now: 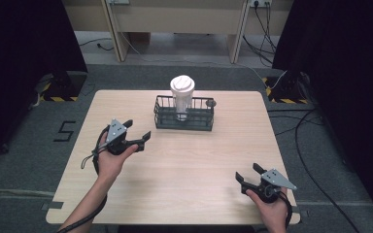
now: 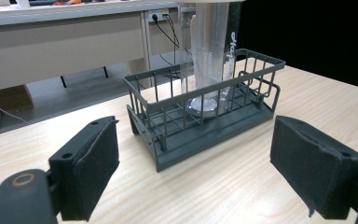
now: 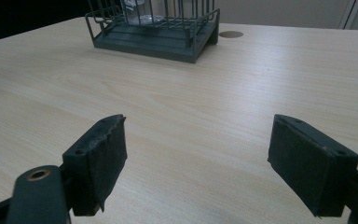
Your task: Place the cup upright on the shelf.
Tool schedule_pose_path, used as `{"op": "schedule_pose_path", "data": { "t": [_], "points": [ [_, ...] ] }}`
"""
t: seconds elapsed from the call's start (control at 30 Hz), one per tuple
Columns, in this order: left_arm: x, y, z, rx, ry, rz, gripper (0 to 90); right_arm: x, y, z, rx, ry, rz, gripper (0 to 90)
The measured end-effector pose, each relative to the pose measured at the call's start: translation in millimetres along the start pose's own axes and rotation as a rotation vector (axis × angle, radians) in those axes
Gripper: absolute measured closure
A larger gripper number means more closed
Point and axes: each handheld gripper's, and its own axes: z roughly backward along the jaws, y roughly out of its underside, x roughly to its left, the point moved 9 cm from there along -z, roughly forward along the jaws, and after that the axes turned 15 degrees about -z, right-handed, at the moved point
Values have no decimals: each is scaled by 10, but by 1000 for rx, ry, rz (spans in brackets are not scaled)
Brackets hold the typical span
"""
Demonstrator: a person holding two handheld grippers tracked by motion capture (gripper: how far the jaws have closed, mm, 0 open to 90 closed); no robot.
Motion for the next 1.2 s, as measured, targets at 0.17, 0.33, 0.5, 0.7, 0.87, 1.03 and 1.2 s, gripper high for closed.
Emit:
{"op": "schedule_pose_path", "data": {
  "t": [0.17, 0.33, 0.5, 0.7, 0.87, 1.03, 1.2],
  "points": [
    [-39, 44, 93, 0, 4, -5, 148, -2, -1, 0, -2, 0, 2, 199],
    [-96, 90, 221, -6, 7, -8, 148, -2, 0, 0, 0, 1, 1, 199],
    [-128, 160, 321, -4, 7, -1, 149, -1, -1, -2, -2, 1, 3, 199],
    [-168, 277, 426, 4, 8, 5, 150, -1, 0, 0, -2, 2, 3, 198],
    [-172, 379, 509, 17, 4, 2, 150, -2, -1, 1, -3, 3, 3, 199],
    [-160, 558, 644, 33, 5, 1, 150, -4, -1, 2, -3, 5, 7, 199],
    [-156, 735, 740, 49, -6, 17, 150, -4, 1, 1, -1, 8, 9, 199]
  ]
}}
